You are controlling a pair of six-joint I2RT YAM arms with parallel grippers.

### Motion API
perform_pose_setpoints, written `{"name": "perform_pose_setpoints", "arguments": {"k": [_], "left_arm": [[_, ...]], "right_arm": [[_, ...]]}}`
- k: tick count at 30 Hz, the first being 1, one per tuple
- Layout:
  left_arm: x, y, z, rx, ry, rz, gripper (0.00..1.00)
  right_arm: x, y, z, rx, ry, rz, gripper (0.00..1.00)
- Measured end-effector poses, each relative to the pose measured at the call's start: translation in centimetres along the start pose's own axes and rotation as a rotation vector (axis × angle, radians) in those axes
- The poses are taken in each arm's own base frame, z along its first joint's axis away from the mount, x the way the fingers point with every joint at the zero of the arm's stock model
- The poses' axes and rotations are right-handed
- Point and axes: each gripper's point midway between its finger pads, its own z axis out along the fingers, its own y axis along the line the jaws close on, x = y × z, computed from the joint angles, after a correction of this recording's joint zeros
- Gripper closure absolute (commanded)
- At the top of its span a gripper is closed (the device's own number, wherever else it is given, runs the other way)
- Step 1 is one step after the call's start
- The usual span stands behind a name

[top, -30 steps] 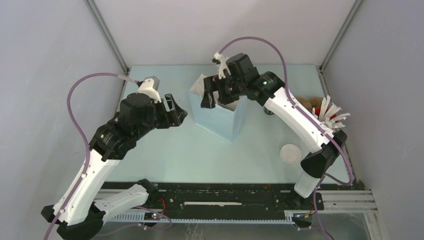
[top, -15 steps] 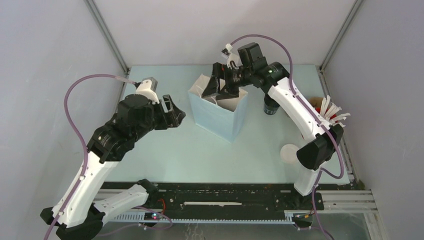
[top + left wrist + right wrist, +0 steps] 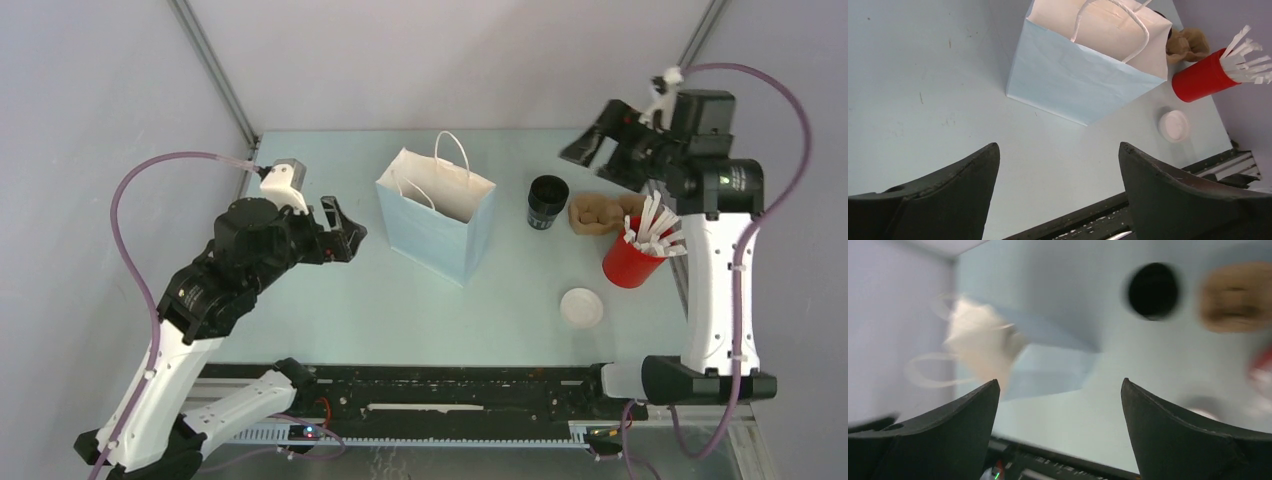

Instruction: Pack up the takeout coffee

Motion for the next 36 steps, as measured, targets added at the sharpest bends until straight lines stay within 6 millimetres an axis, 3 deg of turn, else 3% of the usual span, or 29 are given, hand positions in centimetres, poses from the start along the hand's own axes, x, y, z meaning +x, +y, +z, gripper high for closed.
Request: {"name": "perform_pose_setpoints", "arguments": {"k": [2,5,10,12,15,18,21,30,36], "left_arm": [[0.0,0.2,0.1,-0.001,0.005,0.026,0.07],[0.3,0.4,0.4,0.003,0.023,0.065,0.04],[1.3,1.0,0.5,0.006,0.050,0.118,0.00],[1.7,1.3,0.3,0.004,0.053,0.129,0.00],[1.9,1.4,0.0,0.004,0.049,0.138,0.00],[1.9,1.6,-0.1,-0.003,0.050,0.148,0.00],[2.0,1.7,-0.1,-0.006,0.055,0.153,0.00],[2.4,1.8,0.3,-0.013,0.077,0.155,0.00],[2.5,1.9,0.5,-0.017,0.085,0.156,0.00]], "right_arm": [[-1.0,-5.0,-1.3,0.196,-0.071,0.021,0.04],[-0.7,-11.6,-1.7,0.463,-0.084,0.028,0.08],[3.2,-20.6,0.0,0.793,0.115,0.013,0.23],[4.5,-22.4,0.4,0.859,0.191,-0.006,0.25],[4.9,-23.5,0.6,0.939,0.239,-0.069,0.28],[4.8,-23.8,0.5,0.994,0.247,-0.130,0.43],[5.1,-23.9,0.8,1.019,0.257,-0.183,0.45],[6.6,-24.8,1.7,1.114,0.314,-0.289,0.66],[6.0,-25.4,1.6,1.166,0.294,-0.339,0.75]]}}
